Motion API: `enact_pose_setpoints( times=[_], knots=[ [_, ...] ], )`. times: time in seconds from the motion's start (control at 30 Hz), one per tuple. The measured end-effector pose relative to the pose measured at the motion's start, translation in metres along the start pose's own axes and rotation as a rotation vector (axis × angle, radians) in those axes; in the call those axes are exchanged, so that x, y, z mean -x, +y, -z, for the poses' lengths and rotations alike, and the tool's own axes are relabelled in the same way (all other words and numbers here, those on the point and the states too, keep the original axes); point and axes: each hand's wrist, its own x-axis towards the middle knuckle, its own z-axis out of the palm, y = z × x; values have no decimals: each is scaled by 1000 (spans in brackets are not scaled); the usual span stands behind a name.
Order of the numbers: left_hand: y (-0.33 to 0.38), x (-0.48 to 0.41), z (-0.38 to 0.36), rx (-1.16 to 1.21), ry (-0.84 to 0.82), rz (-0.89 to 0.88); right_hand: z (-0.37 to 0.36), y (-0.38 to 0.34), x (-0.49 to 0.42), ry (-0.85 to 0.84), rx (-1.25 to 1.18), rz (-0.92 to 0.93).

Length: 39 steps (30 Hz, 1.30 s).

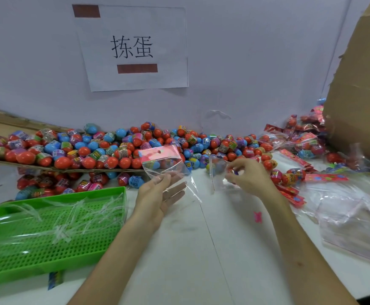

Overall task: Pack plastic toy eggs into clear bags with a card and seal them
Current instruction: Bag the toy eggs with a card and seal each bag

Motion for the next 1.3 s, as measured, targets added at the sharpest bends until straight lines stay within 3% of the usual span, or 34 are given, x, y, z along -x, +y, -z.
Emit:
enact_pose_setpoints(
  times=[0.07,0.17,0.27,0.4,0.5,0.67,0.87,1.13,1.3],
  knots=[
    [2,-1,1,37,13,-13,1,-12,0,10,-280,58],
    [4,-1,2,94,31,-25,-2,-32,9,-127,-674,117],
    [6,-2,3,144,54,-41,-4,-47,18,-212,-835,213],
    [9,-2,4,281,74,-51,1,-53,25,-388,-815,260],
    [13,-3,5,397,66,-83,-3,-55,27,-483,-666,225],
    [15,-4,6,416,61,-132,-29,-67,32,-301,-691,126],
    [12,-3,6,341,51,-193,-45,-82,40,-198,-737,126],
    [10,1,3,262,63,-250,-59,-83,45,-276,-959,71],
    [12,4,0,233,35,-265,-62,-86,46,-206,-916,84]
  ],
)
